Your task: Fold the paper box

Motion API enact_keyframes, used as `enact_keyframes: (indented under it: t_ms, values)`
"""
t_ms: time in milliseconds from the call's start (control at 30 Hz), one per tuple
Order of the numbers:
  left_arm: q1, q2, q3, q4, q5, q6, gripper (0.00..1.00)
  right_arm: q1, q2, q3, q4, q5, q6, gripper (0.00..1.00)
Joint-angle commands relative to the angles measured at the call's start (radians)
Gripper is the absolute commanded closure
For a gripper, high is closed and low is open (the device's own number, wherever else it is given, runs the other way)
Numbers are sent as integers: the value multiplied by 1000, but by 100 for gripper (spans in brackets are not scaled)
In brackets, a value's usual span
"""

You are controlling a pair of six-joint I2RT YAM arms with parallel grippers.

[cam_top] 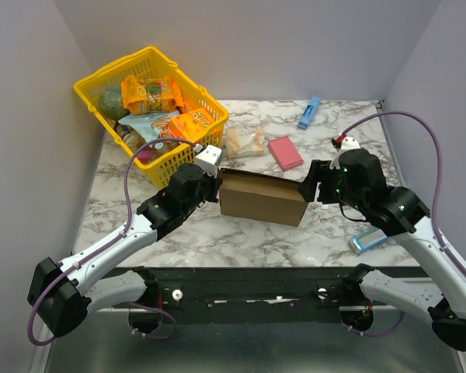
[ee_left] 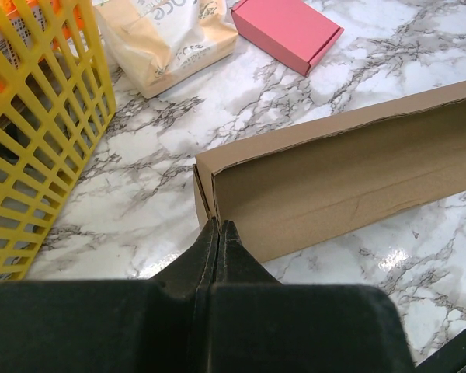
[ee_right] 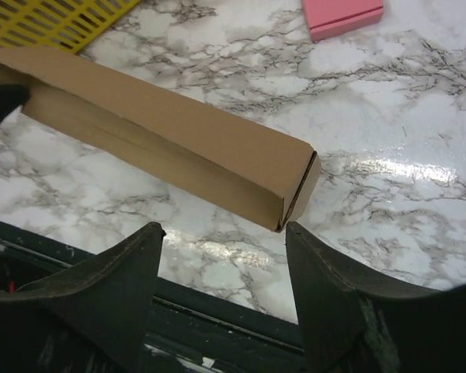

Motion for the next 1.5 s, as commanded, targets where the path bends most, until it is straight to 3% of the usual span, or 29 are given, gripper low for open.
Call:
enact_keyframes:
  t_ms: [0, 200, 333, 467, 633, 733, 800, 933, 967, 1067, 1200, 1467]
  values:
    - [-15, 40, -53, -175, 74, 9, 100, 6, -15, 138, -129, 20, 31, 28]
    - [-13, 38, -54, -168, 80, 3, 100, 14, -1, 91, 128, 68, 17, 37]
    - [-13, 34, -60, -162, 90, 3, 100, 42, -13, -78, 364, 136, 52, 38]
    - [-13, 29, -61, -159, 96, -9, 100, 83, -44, -205, 443, 194, 124, 41]
    - [-15, 35, -53, -150, 114, -27, 100, 161, -123, -363, 451, 378, 278, 40]
    - [-15, 35, -44, -153, 122, -32, 100, 160, -151, -439, 462, 389, 329, 40]
    - [-15, 23, -33, -162, 122, -38, 75, 161, -153, -452, 459, 393, 339, 40]
    - [-15, -24, -19, -162, 137, -41, 52, 160, -141, -460, 420, 421, 344, 40]
    - [-15, -35, -11, -161, 140, -40, 40, 160, -139, -462, 419, 424, 344, 40]
    - [-13, -74, 18, -171, 171, -26, 24, 160, -133, -474, 414, 430, 350, 40]
    - [-6, -101, 68, -222, 218, -11, 14, 160, -128, -501, 416, 424, 378, 40]
    - [102, -118, 179, -244, 484, -72, 14, 160, -137, -543, 408, 413, 396, 40]
